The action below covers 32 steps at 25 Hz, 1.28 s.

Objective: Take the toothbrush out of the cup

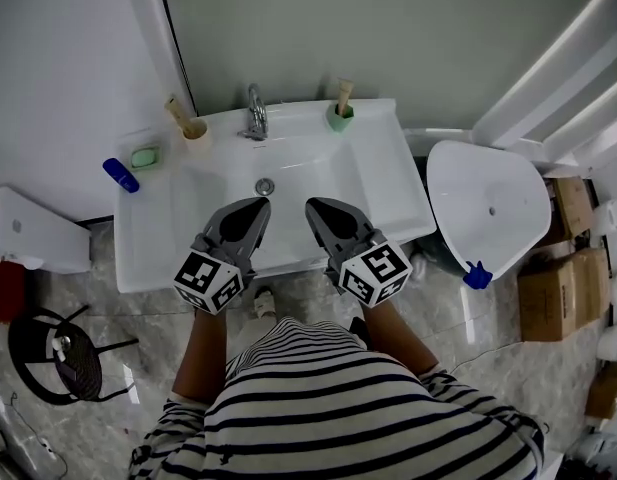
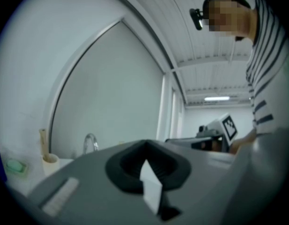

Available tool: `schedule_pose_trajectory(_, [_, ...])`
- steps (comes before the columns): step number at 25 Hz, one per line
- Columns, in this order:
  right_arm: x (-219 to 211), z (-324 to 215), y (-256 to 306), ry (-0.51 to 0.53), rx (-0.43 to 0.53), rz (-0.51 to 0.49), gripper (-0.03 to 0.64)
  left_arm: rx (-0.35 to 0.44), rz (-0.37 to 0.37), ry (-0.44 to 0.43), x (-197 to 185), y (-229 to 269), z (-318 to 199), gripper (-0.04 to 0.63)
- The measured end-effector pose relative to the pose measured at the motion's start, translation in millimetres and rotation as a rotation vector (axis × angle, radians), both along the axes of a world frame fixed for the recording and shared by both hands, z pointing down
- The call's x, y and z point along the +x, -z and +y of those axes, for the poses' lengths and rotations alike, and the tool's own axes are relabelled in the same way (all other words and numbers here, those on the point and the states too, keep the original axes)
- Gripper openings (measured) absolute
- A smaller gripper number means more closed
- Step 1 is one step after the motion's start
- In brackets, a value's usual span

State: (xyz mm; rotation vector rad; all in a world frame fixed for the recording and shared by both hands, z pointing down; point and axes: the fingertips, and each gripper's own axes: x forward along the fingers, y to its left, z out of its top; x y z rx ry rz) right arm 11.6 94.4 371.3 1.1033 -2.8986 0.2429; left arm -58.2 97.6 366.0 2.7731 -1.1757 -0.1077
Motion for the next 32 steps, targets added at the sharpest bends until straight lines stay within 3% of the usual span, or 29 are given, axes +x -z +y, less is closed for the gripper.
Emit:
schedule_pose_trajectory(9, [-39, -52, 0, -0.044, 0.006, 0.022, 0.008, -0.011, 0.02, -0.067, -36, -3, -54, 0.008])
schedule_pose_trajectory(15, [-42, -65, -13, -0.04, -0.033, 0.036, 0.008, -0.038, 0.031, -0.094, -33, -15, -64, 0.008])
schedule_pose_trajectory(32, [-35, -103, -3, 0.083, -0.012, 0.02, 0.008, -0.055, 0.01, 0.011, -12, -8, -99, 0.008])
